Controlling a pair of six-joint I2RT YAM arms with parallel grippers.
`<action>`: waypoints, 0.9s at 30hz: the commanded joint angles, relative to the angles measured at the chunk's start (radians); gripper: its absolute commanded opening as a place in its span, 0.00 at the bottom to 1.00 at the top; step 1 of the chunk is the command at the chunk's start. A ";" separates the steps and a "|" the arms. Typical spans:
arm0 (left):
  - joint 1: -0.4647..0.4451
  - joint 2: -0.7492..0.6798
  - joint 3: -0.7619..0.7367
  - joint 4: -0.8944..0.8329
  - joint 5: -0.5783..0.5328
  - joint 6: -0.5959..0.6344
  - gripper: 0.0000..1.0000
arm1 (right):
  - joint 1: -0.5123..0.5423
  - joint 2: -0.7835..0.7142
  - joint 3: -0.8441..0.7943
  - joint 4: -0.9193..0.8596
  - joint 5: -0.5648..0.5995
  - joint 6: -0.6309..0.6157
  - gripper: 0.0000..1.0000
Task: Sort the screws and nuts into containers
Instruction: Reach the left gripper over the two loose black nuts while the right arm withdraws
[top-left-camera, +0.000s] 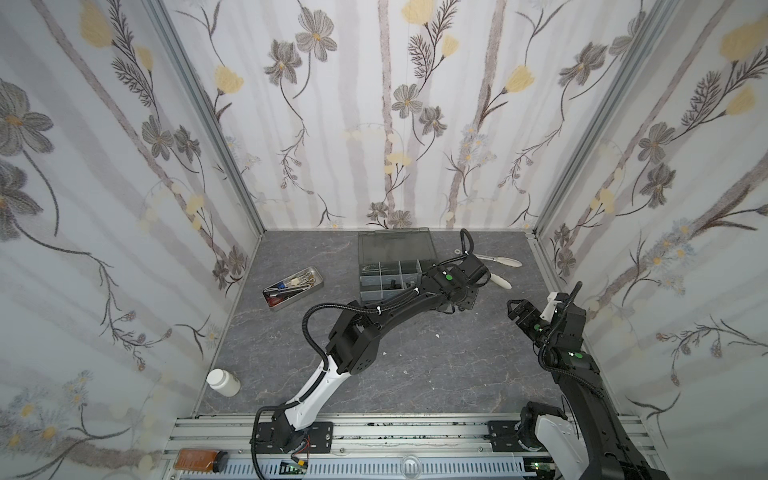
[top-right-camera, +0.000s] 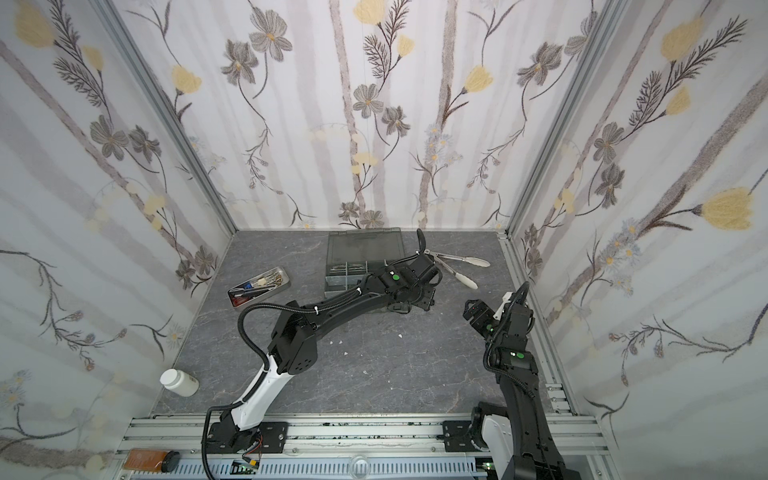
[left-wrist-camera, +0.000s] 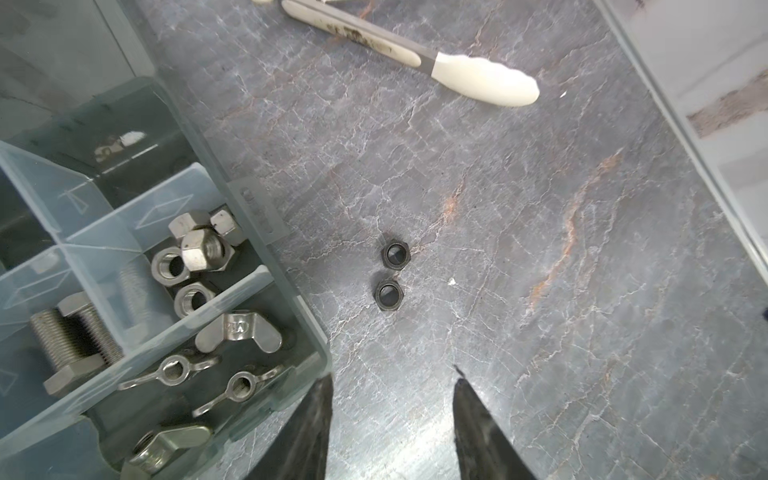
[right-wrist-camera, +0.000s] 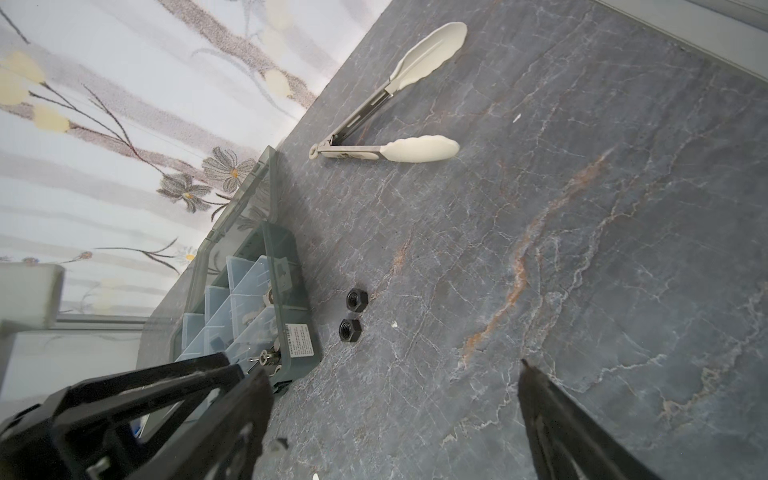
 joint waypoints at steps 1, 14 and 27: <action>0.000 0.054 0.054 -0.052 -0.003 0.014 0.42 | -0.009 -0.017 -0.014 0.048 -0.016 0.020 0.93; 0.000 0.215 0.168 -0.065 -0.002 0.012 0.44 | -0.009 -0.047 -0.041 0.055 -0.046 0.012 0.93; -0.001 0.258 0.172 -0.026 -0.022 0.009 0.47 | -0.009 -0.052 -0.047 0.062 -0.066 0.015 0.93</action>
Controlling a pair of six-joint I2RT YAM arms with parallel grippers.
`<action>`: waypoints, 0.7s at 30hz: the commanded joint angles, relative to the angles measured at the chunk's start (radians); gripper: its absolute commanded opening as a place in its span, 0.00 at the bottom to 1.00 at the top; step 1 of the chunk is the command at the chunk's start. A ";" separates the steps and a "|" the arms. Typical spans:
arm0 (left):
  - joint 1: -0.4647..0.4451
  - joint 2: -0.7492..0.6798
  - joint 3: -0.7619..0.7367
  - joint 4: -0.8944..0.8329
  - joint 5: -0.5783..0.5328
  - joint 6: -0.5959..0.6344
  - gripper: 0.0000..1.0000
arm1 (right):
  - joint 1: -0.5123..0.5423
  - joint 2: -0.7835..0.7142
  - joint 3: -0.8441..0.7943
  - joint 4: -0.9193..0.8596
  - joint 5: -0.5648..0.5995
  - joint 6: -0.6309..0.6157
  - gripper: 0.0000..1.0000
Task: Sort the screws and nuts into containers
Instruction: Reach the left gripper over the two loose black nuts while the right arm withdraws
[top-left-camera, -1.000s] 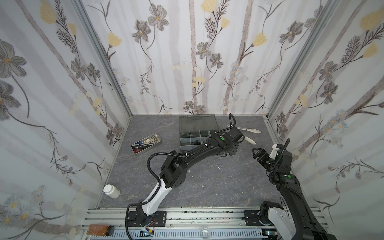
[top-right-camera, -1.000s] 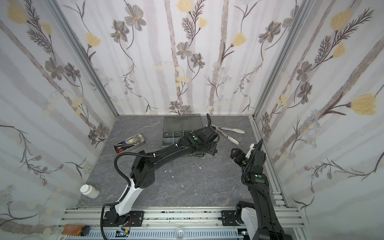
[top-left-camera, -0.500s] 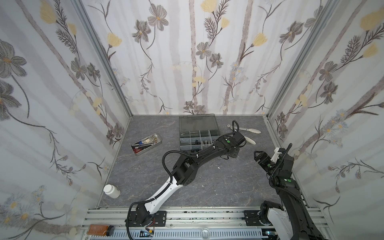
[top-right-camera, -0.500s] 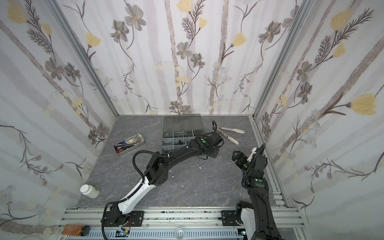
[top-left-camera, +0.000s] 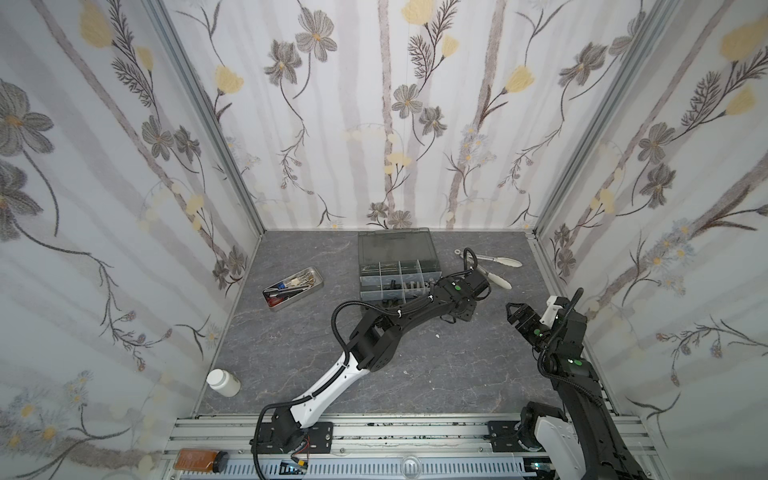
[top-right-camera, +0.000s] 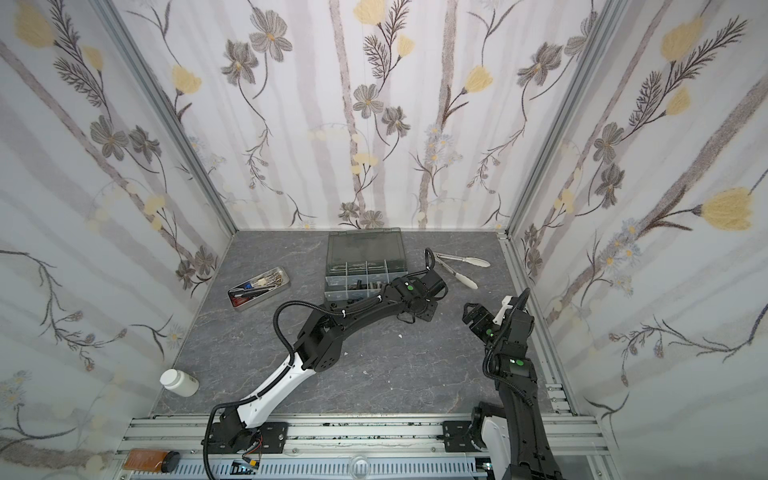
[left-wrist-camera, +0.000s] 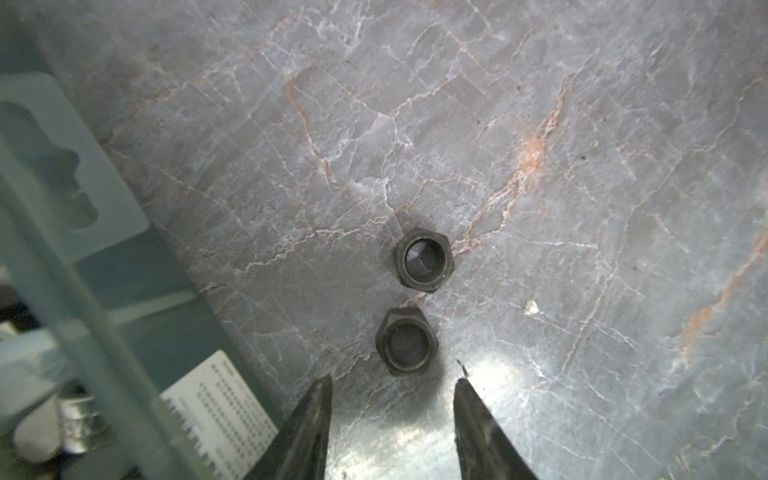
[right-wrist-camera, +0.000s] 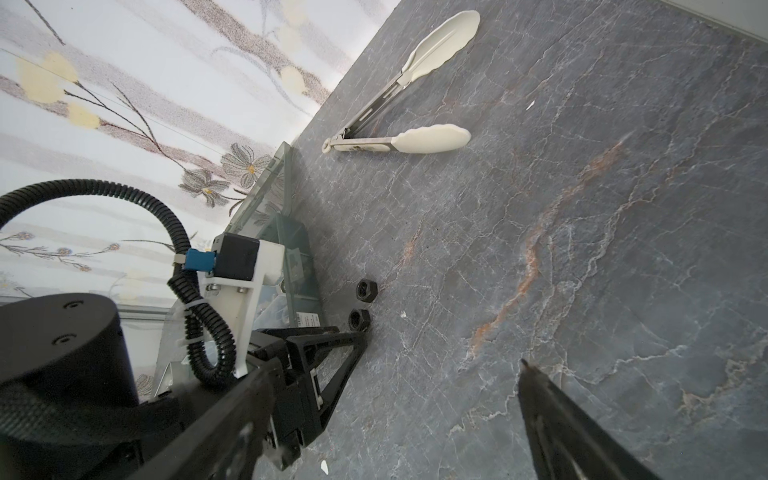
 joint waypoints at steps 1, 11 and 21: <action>0.000 0.013 0.016 0.024 -0.018 0.004 0.47 | 0.000 -0.005 -0.002 0.039 -0.013 0.011 0.93; 0.002 0.045 0.026 0.079 -0.008 -0.017 0.41 | 0.000 -0.007 -0.007 0.042 -0.024 0.011 0.92; 0.002 0.061 0.027 0.072 -0.014 -0.021 0.30 | 0.000 -0.009 -0.007 0.045 -0.027 0.012 0.92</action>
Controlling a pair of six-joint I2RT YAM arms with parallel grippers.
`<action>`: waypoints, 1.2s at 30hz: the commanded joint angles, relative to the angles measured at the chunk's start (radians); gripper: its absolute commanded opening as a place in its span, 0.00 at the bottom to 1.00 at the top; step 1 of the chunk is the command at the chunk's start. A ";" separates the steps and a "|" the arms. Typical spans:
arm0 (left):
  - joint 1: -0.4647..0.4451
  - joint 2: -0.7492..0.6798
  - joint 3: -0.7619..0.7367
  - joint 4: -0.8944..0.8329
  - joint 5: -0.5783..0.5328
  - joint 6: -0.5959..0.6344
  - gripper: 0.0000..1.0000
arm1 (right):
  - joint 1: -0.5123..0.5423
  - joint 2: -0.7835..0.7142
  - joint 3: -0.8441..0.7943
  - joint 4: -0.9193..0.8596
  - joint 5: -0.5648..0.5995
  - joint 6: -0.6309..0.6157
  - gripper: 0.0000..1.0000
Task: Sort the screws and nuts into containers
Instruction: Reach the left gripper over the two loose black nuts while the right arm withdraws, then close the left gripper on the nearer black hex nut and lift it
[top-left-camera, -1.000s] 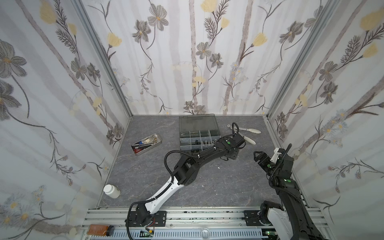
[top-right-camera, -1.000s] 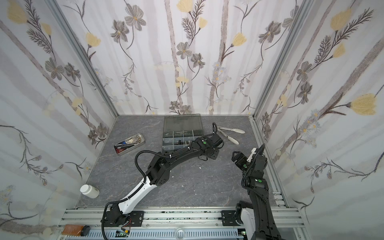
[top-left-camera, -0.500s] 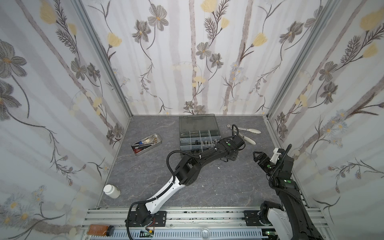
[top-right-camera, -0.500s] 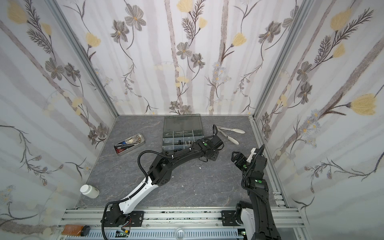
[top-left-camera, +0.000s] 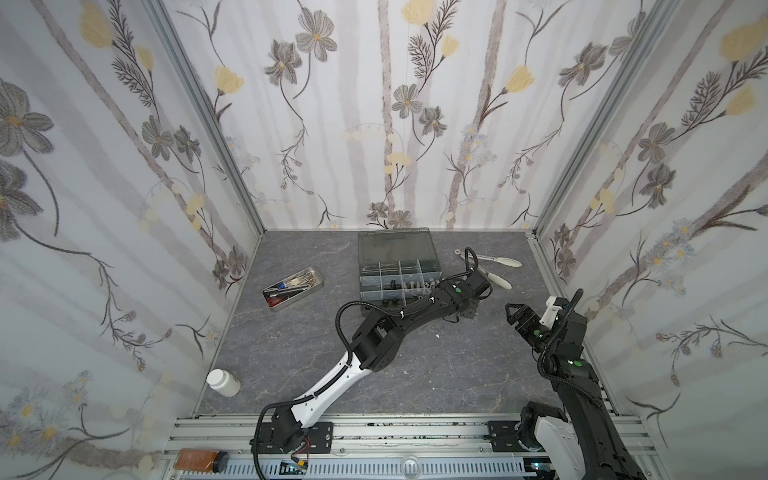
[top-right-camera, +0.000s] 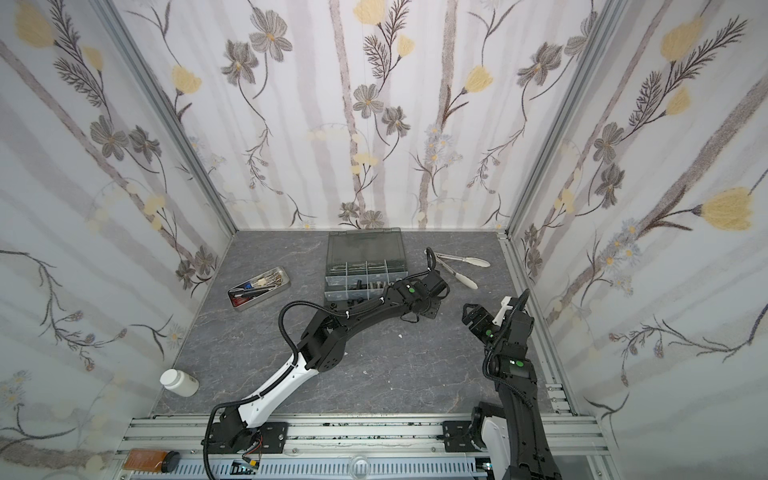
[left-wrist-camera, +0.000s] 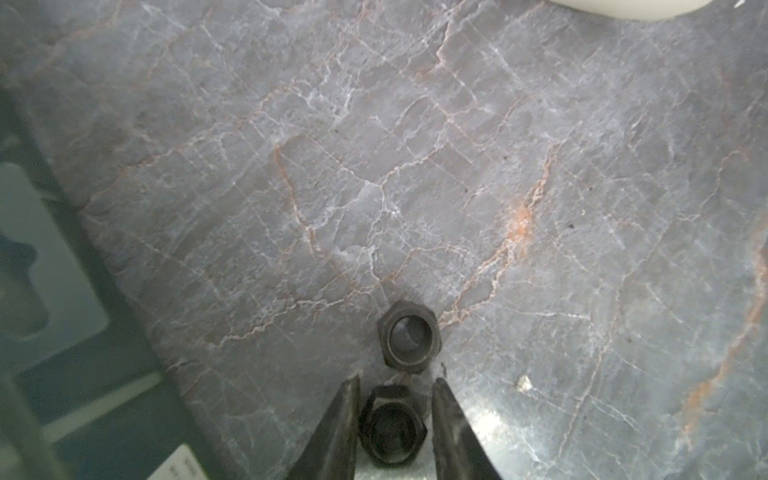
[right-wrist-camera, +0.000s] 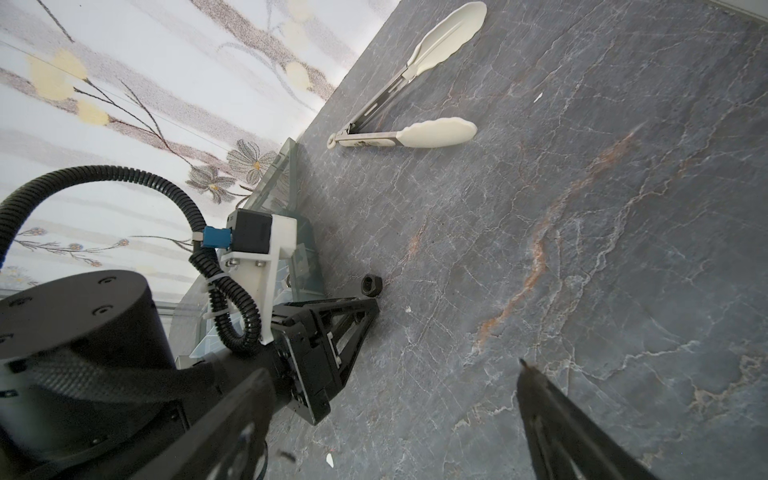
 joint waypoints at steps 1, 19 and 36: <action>0.000 0.012 0.002 -0.044 0.003 -0.012 0.30 | 0.001 0.001 -0.001 0.045 -0.011 0.004 0.92; -0.009 -0.107 -0.020 -0.061 -0.071 0.000 0.19 | 0.001 0.006 -0.015 0.080 -0.039 -0.001 0.93; 0.024 -0.646 -0.605 0.183 -0.095 -0.025 0.19 | 0.221 0.157 0.084 0.028 0.074 -0.112 1.00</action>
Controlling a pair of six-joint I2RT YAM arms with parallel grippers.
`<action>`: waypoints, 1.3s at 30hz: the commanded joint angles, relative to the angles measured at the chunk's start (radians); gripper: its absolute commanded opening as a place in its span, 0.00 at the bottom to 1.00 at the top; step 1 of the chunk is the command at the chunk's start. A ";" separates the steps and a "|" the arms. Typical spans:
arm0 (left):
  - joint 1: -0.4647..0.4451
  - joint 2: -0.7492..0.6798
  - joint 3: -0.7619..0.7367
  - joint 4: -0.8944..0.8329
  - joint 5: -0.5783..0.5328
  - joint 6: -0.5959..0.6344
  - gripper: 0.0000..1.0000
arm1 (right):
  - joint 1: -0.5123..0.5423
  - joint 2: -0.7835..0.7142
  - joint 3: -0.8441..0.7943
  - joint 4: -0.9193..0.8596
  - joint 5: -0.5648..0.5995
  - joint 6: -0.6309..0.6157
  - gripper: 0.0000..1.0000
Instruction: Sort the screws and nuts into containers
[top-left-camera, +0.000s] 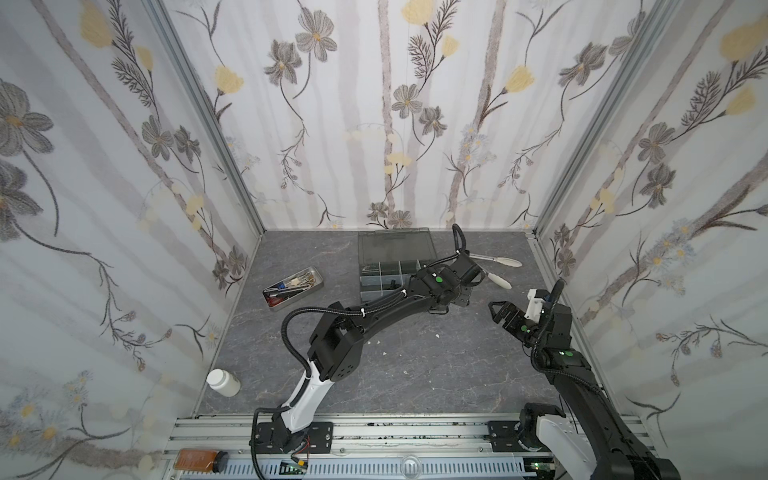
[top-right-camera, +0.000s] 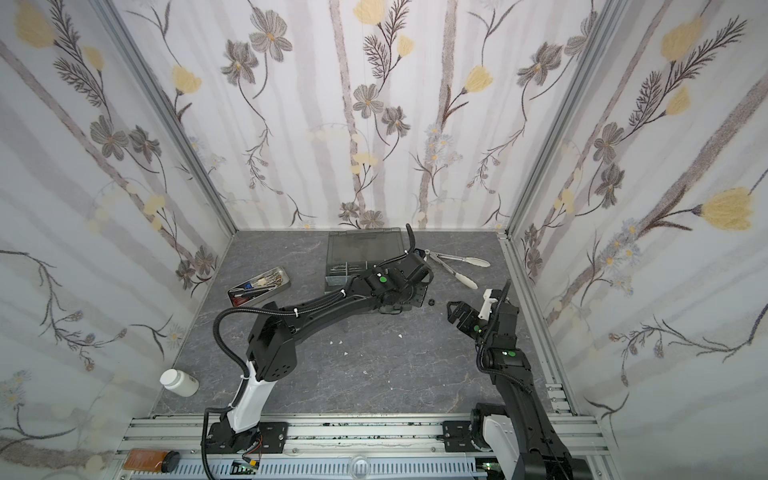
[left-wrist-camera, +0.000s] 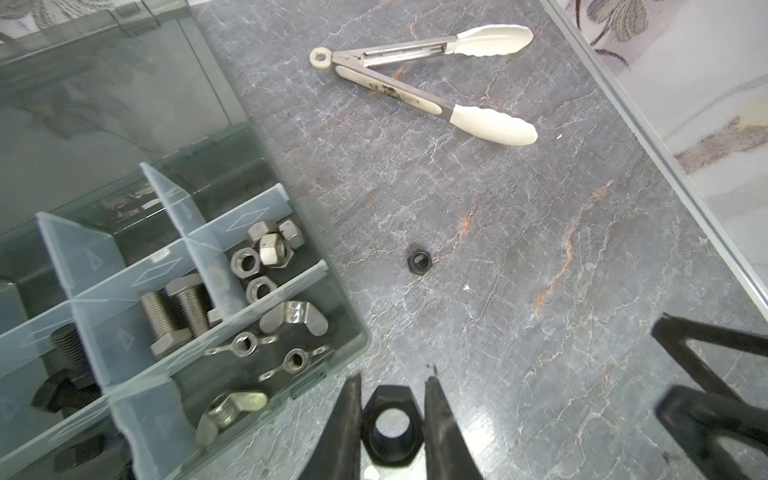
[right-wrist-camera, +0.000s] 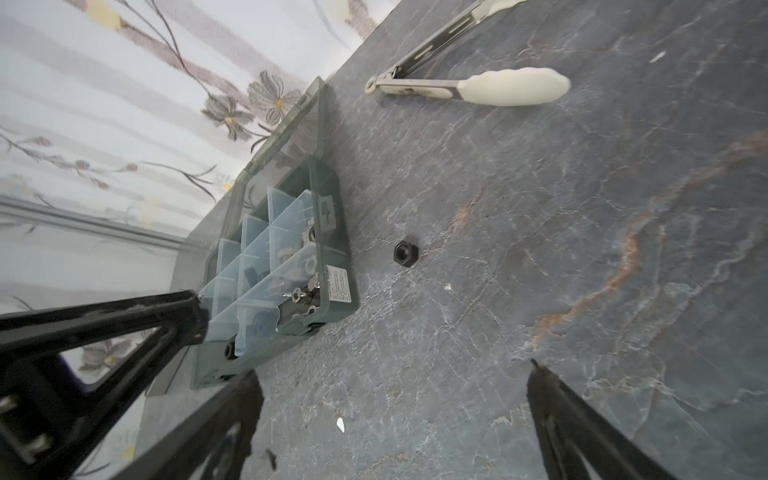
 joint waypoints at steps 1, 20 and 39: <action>0.021 -0.107 -0.135 0.105 -0.025 -0.029 0.19 | 0.052 0.052 0.039 -0.010 0.075 -0.044 1.00; 0.281 -0.467 -0.753 0.285 0.041 -0.080 0.20 | 0.198 0.317 0.224 -0.056 0.214 -0.087 0.97; 0.338 -0.257 -0.674 0.316 0.062 -0.082 0.34 | 0.219 0.457 0.276 -0.072 0.237 -0.128 0.73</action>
